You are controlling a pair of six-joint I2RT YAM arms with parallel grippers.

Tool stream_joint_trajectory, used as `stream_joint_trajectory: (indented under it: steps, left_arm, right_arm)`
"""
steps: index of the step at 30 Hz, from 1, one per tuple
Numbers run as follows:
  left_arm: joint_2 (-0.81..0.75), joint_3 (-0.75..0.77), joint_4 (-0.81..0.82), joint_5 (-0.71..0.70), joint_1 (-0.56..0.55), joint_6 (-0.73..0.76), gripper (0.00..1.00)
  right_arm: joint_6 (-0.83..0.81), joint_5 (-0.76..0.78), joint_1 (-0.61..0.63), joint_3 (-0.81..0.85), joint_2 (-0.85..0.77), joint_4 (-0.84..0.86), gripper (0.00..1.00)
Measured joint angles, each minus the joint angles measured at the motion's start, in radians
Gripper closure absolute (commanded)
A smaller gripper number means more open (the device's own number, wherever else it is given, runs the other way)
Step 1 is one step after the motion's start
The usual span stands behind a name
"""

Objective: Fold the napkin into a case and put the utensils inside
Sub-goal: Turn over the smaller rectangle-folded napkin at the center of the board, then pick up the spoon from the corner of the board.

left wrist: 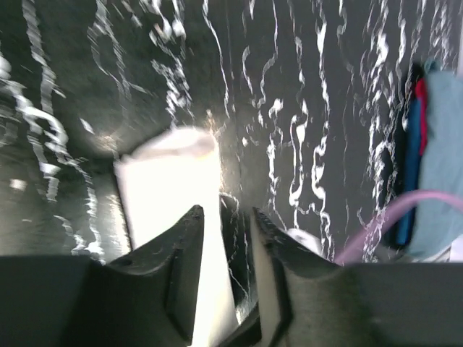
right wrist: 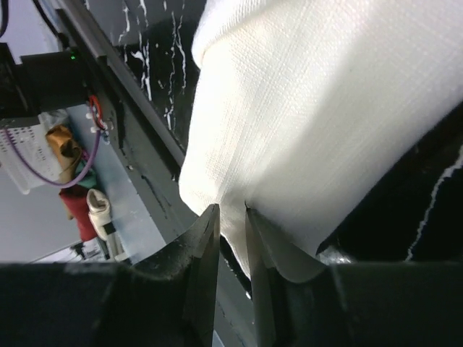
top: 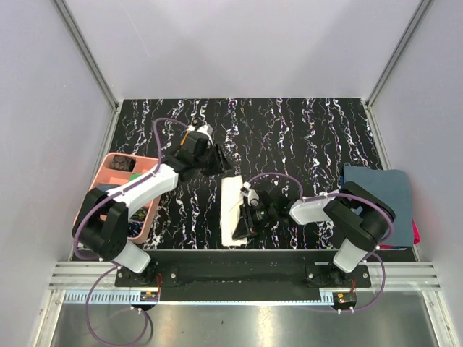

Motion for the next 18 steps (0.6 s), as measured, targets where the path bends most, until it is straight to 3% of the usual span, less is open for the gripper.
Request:
stream_joint_trajectory:
  steps: [4, 7, 11, 14, 15, 18]
  left_arm:
    - [-0.026, 0.0, -0.021, -0.018, 0.08, 0.014, 0.36]
    - [-0.013, 0.019, -0.07, -0.061, 0.14, 0.036, 0.35]
    - [0.103, 0.167, -0.132, -0.144, 0.195, 0.075, 0.35]
    - [0.225, 0.3, -0.151, -0.198, 0.229, 0.125, 0.37]
    - [0.27, 0.348, -0.161, -0.207, 0.24, 0.146, 0.39]
    - [0.424, 0.514, -0.193, -0.24, 0.266, 0.22, 0.43]
  right_arm:
    - [0.019, -0.037, -0.028, -0.021, 0.027, 0.05, 0.68]
    - [-0.014, -0.045, -0.094, -0.005, 0.026, -0.001, 0.65]
    - [-0.119, 0.015, -0.202, 0.095, 0.004, -0.179, 0.47]
    - [-0.204, 0.097, -0.23, 0.217, -0.016, -0.349, 0.24]
    - [-0.231, 0.126, -0.23, 0.262, -0.031, -0.404, 0.01]
    - [-0.289, 0.236, -0.229, 0.391, -0.1, -0.533, 0.0]
